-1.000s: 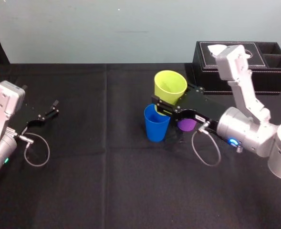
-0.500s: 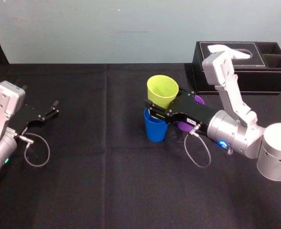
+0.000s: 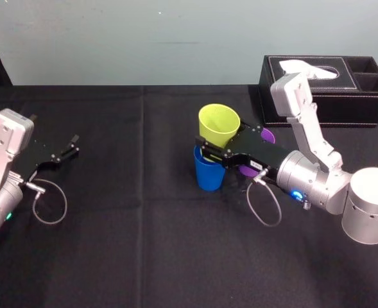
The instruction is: Stack the three plastic cups sequentially using one hand.
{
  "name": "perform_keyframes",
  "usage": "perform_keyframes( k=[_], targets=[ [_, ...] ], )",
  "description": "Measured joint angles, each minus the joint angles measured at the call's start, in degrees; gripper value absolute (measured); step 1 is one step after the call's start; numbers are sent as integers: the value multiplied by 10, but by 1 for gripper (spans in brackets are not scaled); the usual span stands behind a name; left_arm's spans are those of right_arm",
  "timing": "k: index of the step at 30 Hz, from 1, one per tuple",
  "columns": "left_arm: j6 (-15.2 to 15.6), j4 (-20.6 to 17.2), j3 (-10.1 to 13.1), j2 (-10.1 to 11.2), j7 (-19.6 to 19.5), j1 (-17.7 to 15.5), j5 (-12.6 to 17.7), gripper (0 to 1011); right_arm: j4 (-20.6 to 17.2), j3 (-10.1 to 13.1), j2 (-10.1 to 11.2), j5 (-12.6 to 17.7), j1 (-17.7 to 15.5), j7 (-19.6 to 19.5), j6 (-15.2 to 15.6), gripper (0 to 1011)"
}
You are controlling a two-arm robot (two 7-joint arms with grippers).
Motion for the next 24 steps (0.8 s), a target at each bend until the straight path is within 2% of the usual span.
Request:
perform_keyframes(
  k=[11, 24],
  targets=[
    [0, 0, 0, 0, 0, 0, 0, 1011, 16, -2, -6, 0, 2, 3, -1, 722],
    [0, 0, 0, 0, 0, 0, 0, 1011, 30, -9, -9, -19, 3, 1, -6, 722]
  ],
)
